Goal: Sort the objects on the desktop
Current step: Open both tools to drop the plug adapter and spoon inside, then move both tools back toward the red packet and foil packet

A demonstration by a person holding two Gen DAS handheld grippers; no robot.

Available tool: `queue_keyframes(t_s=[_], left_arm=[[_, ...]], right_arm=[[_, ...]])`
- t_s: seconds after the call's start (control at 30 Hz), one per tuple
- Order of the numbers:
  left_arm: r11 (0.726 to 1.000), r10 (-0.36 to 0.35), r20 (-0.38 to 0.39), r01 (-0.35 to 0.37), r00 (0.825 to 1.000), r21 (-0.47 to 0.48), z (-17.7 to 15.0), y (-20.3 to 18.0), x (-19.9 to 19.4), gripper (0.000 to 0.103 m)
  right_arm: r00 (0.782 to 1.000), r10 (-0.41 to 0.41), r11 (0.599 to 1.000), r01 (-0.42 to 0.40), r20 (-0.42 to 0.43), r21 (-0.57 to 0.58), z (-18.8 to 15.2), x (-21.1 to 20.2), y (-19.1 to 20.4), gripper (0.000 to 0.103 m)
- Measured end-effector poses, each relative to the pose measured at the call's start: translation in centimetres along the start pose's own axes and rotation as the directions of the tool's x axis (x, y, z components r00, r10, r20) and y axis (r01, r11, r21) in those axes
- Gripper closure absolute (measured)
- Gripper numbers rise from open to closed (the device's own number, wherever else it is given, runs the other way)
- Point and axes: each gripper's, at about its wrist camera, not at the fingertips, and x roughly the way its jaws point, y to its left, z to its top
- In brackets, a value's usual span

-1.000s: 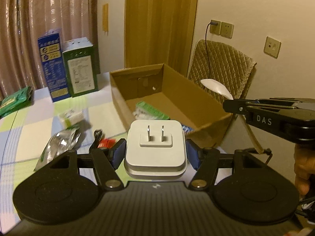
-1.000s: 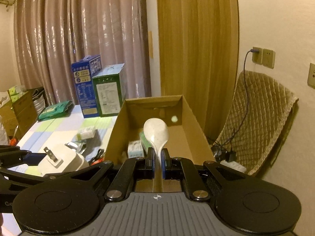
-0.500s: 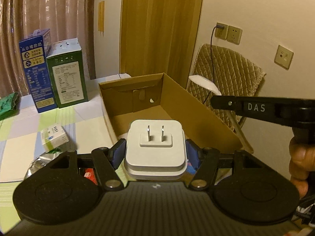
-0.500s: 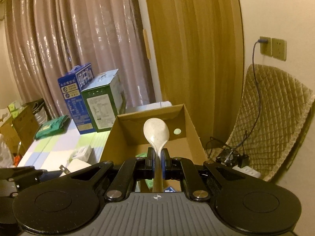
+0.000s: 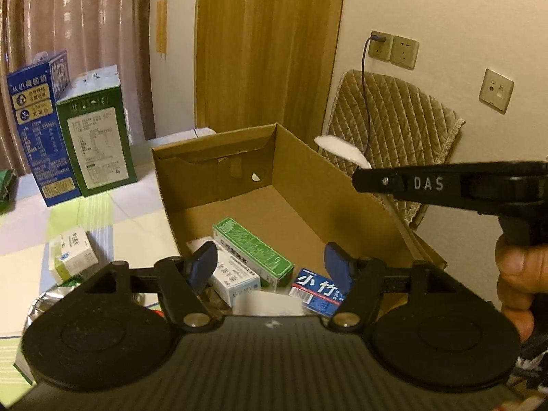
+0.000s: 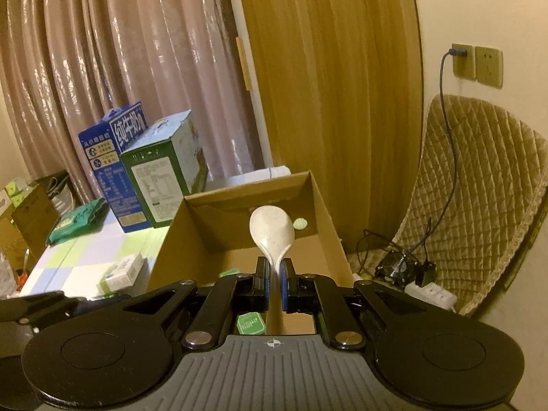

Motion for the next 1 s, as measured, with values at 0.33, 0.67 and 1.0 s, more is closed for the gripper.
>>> queue_keyframes(t_s=[0.33, 0.67, 1.0], left_arm=[[0.998, 0.034, 0.013, -0.033, 0.999, -0.058, -1.2, 2.1, -2.7, 0.039], [0.994, 0.061, 0.014, -0.06, 0.998, -0.089, -2.8, 3.4, -4.9, 0.037], [0.987, 0.095, 0.007, -0.093, 0.995, -0.128, -4.9, 5.0, -7.9, 0.03]], right_arm=[[1.0, 0.009, 1.0, -0.009, -0.025, 0.008, -0.5, 0.5, 0.3, 0.1], [1.0, 0.012, 1.0, -0.012, -0.026, 0.02, -0.8, 0.6, 0.7, 0.089], [1.0, -0.012, 0.999, 0.011, 0.021, 0.032, -1.8, -2.5, 0.4, 0.043]])
